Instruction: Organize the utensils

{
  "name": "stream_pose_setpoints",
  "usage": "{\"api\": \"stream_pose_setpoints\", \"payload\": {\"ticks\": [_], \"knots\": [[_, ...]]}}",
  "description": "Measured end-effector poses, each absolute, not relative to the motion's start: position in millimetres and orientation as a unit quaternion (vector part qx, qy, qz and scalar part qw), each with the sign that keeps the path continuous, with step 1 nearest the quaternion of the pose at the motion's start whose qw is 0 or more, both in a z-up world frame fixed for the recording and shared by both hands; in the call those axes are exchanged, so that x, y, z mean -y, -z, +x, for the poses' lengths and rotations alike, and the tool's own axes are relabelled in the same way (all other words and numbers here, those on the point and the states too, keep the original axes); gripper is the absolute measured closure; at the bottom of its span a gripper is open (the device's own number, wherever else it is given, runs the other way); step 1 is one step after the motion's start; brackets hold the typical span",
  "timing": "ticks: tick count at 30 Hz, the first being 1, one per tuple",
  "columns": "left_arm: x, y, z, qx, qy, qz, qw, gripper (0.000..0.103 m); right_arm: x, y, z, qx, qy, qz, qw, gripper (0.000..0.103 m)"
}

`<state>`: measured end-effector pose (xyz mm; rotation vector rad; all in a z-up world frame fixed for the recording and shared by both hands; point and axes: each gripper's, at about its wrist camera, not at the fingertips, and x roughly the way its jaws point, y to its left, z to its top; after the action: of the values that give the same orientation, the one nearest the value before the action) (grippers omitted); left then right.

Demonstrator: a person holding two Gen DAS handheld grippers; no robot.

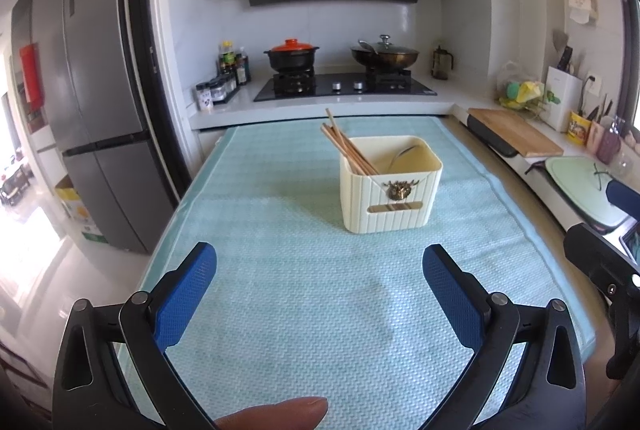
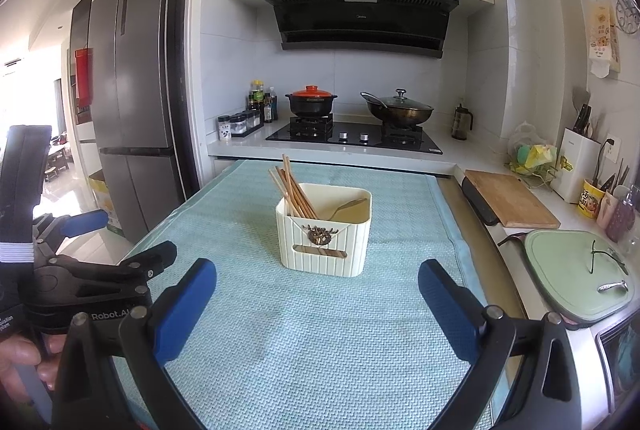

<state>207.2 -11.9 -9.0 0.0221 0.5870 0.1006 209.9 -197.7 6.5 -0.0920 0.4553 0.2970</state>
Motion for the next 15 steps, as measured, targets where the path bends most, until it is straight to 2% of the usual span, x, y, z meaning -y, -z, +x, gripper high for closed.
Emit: {"api": "stream_pose_setpoints", "payload": {"ticks": [15], "knots": [[11.3,10.0,206.2,-0.290,-0.050,0.008,0.956,0.000,194.3,-5.5,208.8,-0.227,-0.150,-0.050,0.961,0.000]]}}
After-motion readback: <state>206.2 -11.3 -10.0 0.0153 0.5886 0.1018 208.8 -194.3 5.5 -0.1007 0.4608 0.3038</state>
